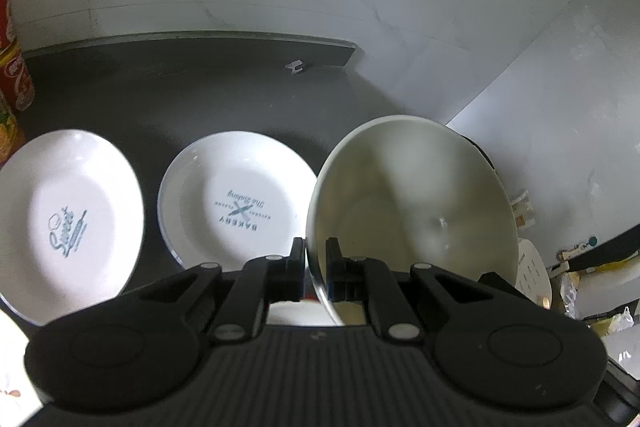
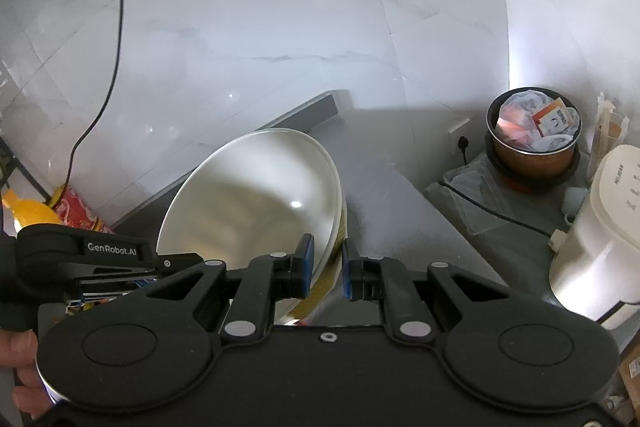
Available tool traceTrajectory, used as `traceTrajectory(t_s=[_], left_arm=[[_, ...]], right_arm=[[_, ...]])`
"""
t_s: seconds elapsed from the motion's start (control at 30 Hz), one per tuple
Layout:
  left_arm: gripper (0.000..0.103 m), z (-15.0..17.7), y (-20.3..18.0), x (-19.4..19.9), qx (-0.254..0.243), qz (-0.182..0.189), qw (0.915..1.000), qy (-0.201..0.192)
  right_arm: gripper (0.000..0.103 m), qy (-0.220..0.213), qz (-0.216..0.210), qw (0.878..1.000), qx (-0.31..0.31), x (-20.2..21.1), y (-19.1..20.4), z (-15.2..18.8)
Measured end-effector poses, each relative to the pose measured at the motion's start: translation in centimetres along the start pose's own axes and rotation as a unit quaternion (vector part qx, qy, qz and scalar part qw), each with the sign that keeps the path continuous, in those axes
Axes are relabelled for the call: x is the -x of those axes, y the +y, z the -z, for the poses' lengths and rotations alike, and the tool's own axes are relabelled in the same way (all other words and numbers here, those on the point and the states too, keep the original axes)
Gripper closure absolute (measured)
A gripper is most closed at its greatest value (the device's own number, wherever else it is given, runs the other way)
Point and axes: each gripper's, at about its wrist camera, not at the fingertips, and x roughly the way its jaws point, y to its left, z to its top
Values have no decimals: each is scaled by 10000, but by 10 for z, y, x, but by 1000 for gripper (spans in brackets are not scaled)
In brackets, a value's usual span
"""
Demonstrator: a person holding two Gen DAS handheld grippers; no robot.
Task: Organize plates and bowls
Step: 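Carry the patterned bowl with both grippers and lower it into the white bowl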
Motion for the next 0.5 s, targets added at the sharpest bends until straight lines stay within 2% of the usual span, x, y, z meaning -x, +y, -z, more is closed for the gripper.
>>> traceTrajectory(t_s=[0.5], left_arm=[[95, 40, 29, 16, -90, 56, 9997, 212]], right_arm=[[88, 116, 160, 9998, -4, 27, 22, 47]])
